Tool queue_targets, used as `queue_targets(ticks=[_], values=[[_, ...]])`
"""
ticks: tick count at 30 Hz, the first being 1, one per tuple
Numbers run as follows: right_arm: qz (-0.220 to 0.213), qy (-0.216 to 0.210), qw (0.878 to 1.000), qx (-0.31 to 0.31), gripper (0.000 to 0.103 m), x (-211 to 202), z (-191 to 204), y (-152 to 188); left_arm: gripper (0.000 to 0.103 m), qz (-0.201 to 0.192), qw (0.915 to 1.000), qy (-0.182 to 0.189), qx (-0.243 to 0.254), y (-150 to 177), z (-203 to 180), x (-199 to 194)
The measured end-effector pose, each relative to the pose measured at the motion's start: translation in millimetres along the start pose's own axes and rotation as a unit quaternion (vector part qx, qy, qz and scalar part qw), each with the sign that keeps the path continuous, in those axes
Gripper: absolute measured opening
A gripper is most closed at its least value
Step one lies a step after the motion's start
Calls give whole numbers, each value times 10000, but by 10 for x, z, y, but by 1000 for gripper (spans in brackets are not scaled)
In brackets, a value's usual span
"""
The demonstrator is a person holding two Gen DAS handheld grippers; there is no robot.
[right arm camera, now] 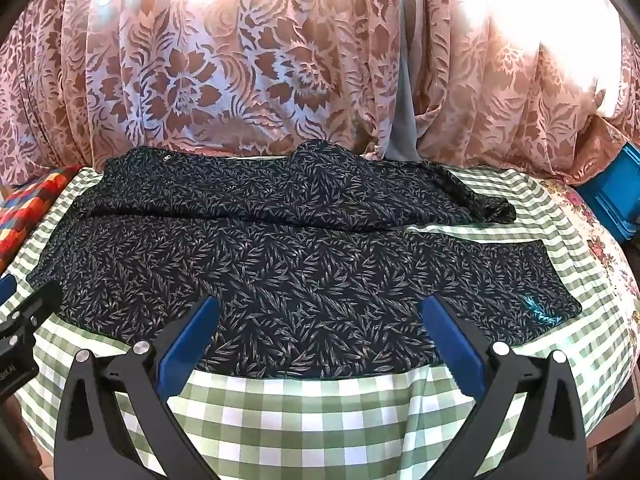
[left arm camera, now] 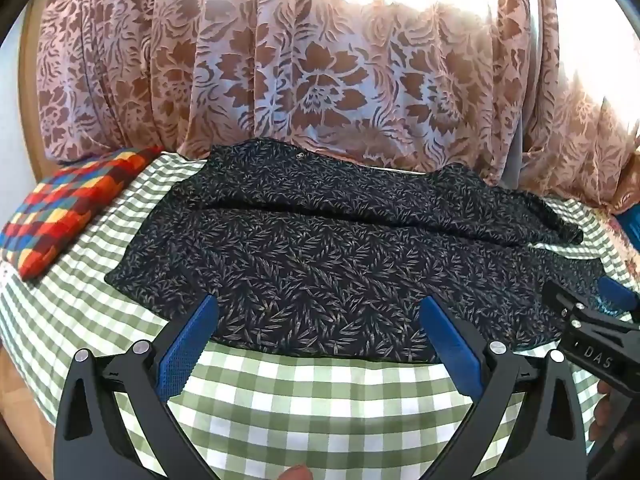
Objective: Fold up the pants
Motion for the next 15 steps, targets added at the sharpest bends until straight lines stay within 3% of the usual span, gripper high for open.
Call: queue_targets(ticks=[15], values=[[55,15,10000,-43,101,11,-20,23,100,134,9998,-22,150,-24,-101,-4]])
Point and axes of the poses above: each gripper's, at about its wrist camera, not at the fingertips, and x roughly the way its jaws point, z to its left, y to its underside, the point moved 1 cm from there along x, roughly the way its jaws point, and after that the axes turned 12 degrees about -x, right-handed, at the moved point
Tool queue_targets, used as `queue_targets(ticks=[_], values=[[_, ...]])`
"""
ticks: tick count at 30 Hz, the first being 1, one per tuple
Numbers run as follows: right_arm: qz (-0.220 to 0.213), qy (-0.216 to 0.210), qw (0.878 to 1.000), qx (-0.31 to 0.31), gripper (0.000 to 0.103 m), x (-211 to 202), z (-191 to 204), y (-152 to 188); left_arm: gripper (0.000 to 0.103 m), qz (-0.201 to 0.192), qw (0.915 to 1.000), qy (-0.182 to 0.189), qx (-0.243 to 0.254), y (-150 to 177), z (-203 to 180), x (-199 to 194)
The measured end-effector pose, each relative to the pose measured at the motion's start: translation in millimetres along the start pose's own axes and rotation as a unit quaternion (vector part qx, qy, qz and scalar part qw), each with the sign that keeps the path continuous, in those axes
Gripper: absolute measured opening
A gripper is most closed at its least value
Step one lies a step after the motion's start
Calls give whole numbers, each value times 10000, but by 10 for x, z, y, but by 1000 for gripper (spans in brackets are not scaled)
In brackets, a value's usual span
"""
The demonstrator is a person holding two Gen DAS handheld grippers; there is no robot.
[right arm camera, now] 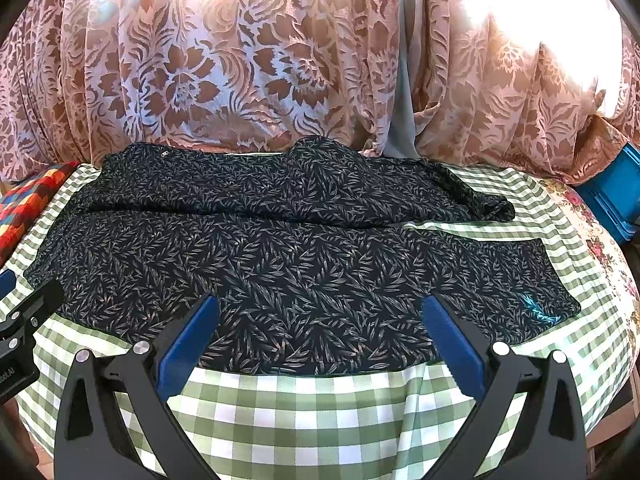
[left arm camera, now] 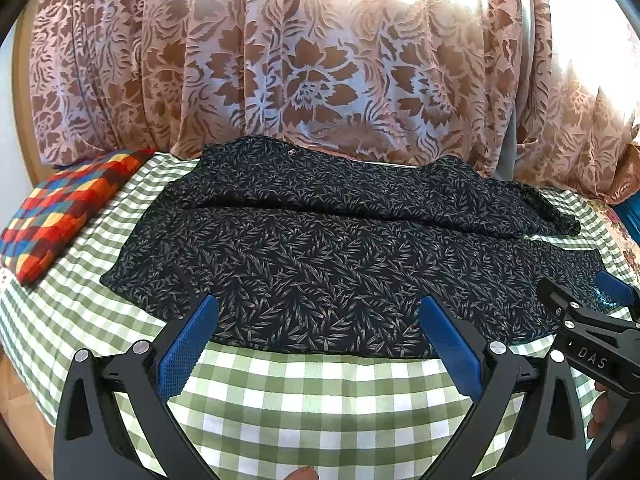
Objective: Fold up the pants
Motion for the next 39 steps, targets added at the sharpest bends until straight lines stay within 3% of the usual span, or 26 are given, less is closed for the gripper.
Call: queue_targets(ticks=[39], values=[[-10,6,9999,-162,101,-11,60,-18,100,52,10000,-33,-54,14,63,34]])
Point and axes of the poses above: each gripper's, at about its wrist camera, not at the fingertips, and x roughly the way its jaws point, z to its left, y to its underside, the point moved 1 cm from there along x, roughly the way its jaws point, and after that the axes turned 12 degrees about -x, right-handed, at the moved point
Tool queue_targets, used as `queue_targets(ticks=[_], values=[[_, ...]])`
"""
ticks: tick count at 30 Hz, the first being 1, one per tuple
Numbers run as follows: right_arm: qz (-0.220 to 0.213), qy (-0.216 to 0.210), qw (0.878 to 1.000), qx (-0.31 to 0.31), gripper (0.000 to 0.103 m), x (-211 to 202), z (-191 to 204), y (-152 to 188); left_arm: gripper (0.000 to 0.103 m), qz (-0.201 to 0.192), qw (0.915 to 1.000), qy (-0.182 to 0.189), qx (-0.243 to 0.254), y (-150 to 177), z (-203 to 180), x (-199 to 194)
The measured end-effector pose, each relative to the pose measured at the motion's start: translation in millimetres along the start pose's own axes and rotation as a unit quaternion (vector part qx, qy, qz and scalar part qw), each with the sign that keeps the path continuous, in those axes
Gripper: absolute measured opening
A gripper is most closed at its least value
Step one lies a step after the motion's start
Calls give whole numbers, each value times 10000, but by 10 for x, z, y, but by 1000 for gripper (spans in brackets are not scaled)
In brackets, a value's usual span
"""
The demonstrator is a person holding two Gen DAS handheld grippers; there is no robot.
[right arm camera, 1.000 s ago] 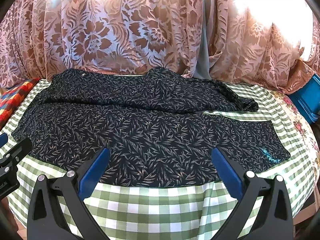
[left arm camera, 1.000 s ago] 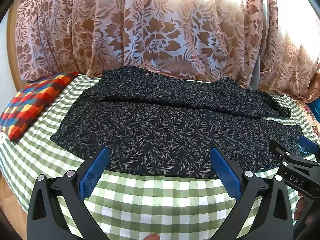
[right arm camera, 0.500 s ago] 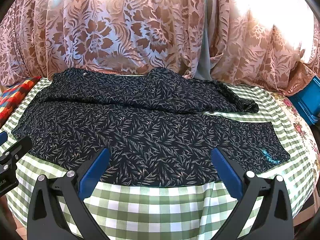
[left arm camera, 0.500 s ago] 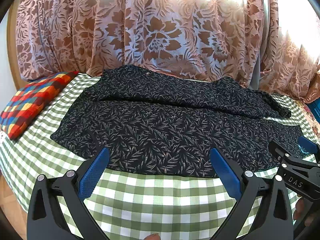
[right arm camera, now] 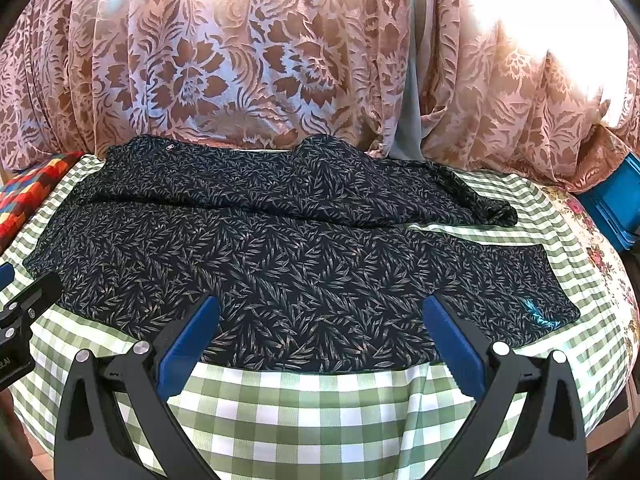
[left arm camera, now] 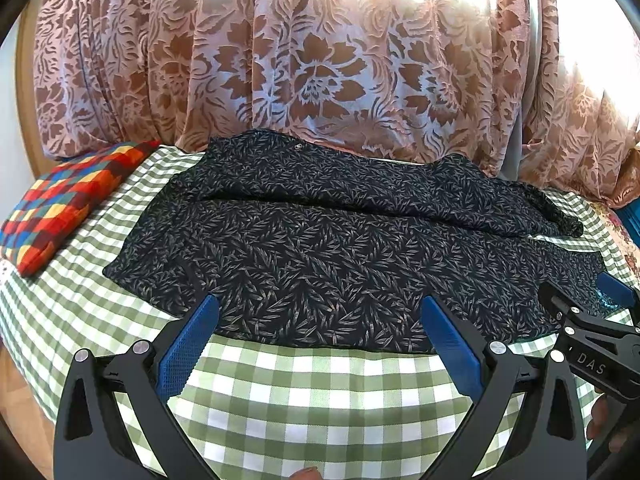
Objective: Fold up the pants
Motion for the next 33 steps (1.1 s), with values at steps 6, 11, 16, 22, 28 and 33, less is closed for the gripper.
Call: queue_targets(ticks=[6,11,16,22,28,33], values=[[23,-3,10000,-7,101,4,7,9,100,24,10000,-2,-22,18,47,-5],[48,-12,10000,-20,101,27,15,29,100,67,10000,-18,-41,37,67,5],[117,-265,9996,62,101,79,-5,58,100,98,9999,-56,-36,40,65,34],[382,-1727,9816,724,101,244,-289,199,100,386,9984,254,-336,38,293,140],[724,-2489,9482,1836,101,334,-996,503,100,781,9920,356,-928,10,759,285],[907,-2674,9120,2976,101,412,-1626,809,100,1040,9822,328,-1527,-38,1239,400]])
Point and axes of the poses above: each gripper's, at about its wrist camera, not at the fingertips, and x roughly the way its jaws point, z to its left, y to its underside, the point moved 1 cm from there along x, roughly the way its jaws point, and after that the axes turned 12 degrees about -x, right-handed, at the moved point
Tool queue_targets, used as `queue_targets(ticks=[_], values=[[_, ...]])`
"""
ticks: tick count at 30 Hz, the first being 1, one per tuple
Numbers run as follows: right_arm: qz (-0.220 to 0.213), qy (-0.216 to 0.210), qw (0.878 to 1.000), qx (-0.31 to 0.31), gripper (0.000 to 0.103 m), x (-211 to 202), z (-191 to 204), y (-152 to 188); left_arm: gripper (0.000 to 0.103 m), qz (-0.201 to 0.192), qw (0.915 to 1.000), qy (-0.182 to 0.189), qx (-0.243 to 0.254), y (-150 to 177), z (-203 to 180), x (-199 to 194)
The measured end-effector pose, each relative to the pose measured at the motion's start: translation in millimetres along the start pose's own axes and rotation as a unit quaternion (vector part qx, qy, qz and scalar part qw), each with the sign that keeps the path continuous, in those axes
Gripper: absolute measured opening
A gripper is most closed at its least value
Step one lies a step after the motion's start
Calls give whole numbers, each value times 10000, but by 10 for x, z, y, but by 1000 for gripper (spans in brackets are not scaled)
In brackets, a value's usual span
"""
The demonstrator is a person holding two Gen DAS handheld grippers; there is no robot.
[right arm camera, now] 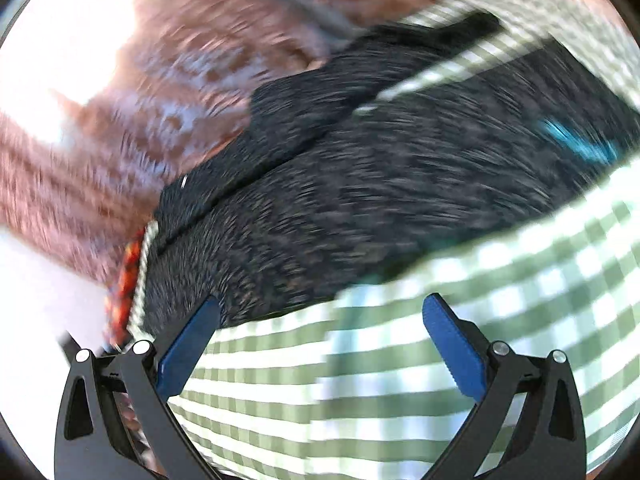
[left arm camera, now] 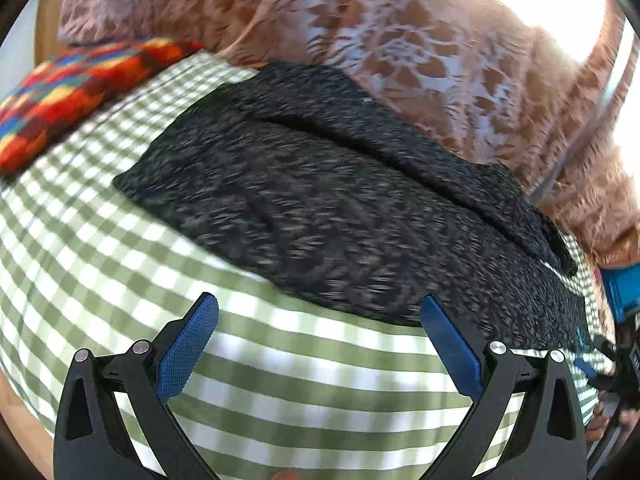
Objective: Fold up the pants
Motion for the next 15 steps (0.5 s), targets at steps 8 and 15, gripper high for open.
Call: queue_targets(ticks=[8,15], values=[[-310,-243,9954,877,82,-40,-476,-155,79,267,9838,233,-1755,-312,806,97],[-499,-144,9928,1079,71,143,-628,-343,70,199,9697,380,-2407,-643,1012,323]])
Point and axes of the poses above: each gripper's, at about its wrist camera, not at the fingertips, and x roughly the way its jaws point, z to its left, y to its underside, the point moved 1 cm from there along x, roughly the way its jaws point, and after that the axes turned 12 degrees about -x, right-handed, at the moved point
